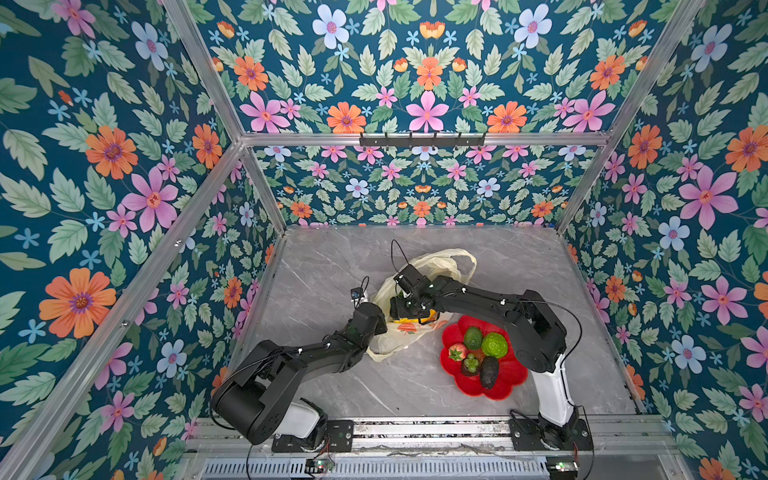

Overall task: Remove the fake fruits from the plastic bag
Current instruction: 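Grasp the yellow lemon in the bag with the right gripper, then carry the yellow lemon out of the bag over the red plate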

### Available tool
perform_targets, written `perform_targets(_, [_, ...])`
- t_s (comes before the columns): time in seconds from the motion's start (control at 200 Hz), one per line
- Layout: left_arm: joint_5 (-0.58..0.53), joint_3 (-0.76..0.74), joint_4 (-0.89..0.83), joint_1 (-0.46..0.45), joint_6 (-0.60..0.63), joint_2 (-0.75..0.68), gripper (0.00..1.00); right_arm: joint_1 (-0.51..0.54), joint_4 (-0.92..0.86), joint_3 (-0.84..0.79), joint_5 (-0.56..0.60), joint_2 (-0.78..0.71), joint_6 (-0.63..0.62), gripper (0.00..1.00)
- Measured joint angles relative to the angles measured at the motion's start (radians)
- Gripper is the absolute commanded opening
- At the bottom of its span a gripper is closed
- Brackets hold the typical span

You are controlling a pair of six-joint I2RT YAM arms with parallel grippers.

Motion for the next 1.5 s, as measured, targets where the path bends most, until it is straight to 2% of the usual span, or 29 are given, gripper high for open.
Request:
perform_targets(0.175, [0.019, 0.032, -0.027, 0.002, 0.001, 0.011, 0.00, -0.003, -0.003, 0.014, -0.002, 0.027, 0.000, 0.71])
perform_targets(0.305, [0.031, 0.048, -0.043, 0.002, 0.023, 0.020, 0.00, -0.008, 0.000, 0.010, -0.012, 0.034, 0.000, 0.65])
perform_targets(0.45, [0.029, 0.031, -0.035, 0.003, 0.035, 0.021, 0.00, -0.013, -0.002, -0.001, -0.012, 0.016, 0.000, 0.60])
perform_targets(0.66, [0.016, 0.016, -0.015, 0.006, 0.053, 0.012, 0.00, -0.012, -0.003, -0.023, -0.013, -0.047, -0.005, 0.59])
perform_targets(1.18, [0.022, 0.014, 0.003, 0.013, 0.056, 0.006, 0.00, -0.008, -0.019, -0.195, -0.023, -0.298, 0.003, 0.58])
perform_targets(1.5, [0.039, 0.014, 0.004, 0.014, 0.055, 0.000, 0.00, -0.026, -0.228, -0.324, -0.011, -0.567, -0.021, 0.55])
